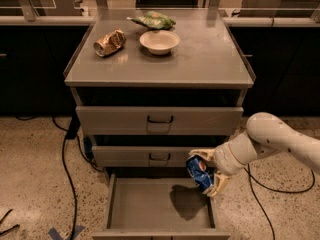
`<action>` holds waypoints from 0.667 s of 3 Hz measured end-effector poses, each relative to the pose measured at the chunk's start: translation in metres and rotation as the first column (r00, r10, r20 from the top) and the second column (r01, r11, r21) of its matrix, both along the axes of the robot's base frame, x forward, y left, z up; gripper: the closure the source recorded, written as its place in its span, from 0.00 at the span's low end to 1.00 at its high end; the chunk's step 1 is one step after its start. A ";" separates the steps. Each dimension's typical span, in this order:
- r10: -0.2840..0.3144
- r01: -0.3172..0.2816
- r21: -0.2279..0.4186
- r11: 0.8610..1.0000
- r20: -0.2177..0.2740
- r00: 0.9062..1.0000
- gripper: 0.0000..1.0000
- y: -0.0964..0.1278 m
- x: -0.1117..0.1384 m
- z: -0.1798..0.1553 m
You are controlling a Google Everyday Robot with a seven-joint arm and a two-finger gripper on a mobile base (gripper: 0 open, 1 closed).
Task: Place pepsi can into bottom drawer
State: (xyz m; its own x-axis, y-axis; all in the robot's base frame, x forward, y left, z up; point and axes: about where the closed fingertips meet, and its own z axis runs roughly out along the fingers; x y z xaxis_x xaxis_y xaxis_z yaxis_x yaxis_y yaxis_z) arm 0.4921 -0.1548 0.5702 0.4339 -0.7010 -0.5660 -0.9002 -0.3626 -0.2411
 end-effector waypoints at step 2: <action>0.007 -0.007 -0.108 0.994 -0.002 1.000 1.00 0.012 -0.007 -0.037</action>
Offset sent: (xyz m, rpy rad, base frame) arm -0.0041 0.0091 -0.0276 -0.0893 0.0008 0.0044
